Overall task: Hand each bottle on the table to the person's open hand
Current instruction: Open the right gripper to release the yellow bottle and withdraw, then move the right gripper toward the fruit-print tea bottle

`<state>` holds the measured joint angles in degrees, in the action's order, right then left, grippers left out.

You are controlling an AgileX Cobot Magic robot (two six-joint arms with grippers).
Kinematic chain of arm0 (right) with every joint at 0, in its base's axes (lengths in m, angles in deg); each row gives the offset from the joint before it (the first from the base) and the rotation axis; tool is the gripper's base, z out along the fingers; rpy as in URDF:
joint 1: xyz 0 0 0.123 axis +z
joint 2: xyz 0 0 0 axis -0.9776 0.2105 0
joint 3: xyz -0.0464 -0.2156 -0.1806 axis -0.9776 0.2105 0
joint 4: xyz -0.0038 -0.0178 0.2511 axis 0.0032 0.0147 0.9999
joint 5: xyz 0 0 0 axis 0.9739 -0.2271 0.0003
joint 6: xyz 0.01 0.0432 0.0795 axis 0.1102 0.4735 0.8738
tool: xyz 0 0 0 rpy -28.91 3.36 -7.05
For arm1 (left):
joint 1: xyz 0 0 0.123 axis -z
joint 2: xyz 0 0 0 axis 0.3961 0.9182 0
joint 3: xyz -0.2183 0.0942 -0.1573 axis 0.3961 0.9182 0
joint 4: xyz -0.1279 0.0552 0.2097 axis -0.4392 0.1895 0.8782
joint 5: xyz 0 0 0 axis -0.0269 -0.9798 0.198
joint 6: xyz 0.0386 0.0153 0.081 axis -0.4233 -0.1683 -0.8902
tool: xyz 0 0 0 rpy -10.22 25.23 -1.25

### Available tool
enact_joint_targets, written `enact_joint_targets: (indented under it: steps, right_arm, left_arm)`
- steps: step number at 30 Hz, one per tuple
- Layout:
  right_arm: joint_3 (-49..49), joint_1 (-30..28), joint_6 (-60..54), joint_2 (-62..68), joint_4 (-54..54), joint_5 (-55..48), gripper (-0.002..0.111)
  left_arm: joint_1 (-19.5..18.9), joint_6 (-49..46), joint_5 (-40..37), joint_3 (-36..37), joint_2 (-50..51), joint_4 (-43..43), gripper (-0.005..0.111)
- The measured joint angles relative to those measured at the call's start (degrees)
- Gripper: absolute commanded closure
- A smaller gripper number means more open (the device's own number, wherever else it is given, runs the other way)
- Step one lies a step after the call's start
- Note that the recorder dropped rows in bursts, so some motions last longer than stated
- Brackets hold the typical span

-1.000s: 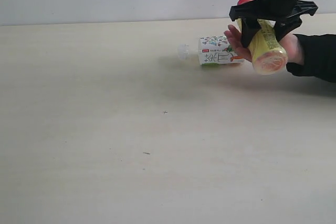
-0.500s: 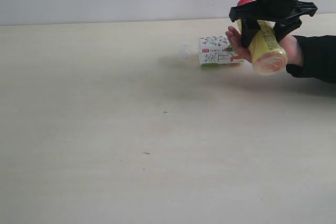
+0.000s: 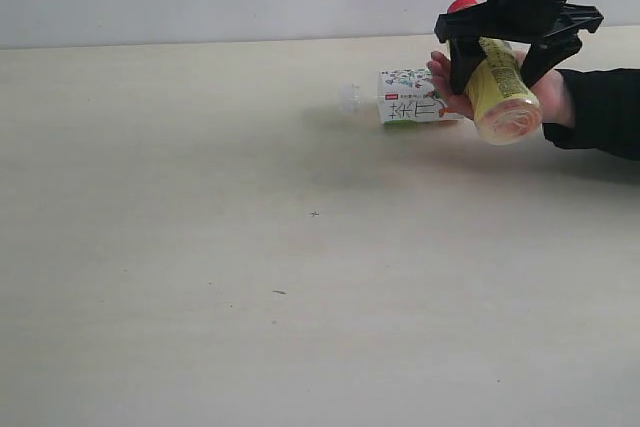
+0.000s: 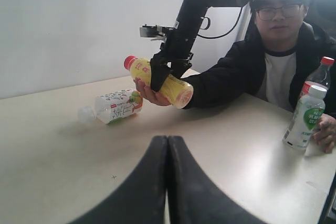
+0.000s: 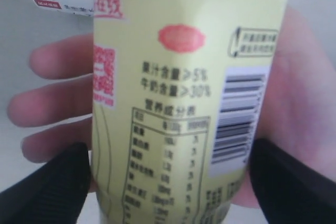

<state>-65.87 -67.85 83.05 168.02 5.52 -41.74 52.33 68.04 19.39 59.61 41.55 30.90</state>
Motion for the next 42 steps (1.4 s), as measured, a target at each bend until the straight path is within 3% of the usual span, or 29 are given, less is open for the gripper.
enact_joint_targets:
  steps: [30,42]
  right_arm:
    - [0.0,0.0,0.0,-23.11,0.01,-0.27,0.03]
    - [0.0,0.0,0.0,-26.86,0.01,-0.37,0.03]
  left_arm:
    - [0.0,0.0,0.0,0.0,0.0,0.0,0.107]
    - [0.0,0.0,0.0,0.0,0.0,0.0,0.107]
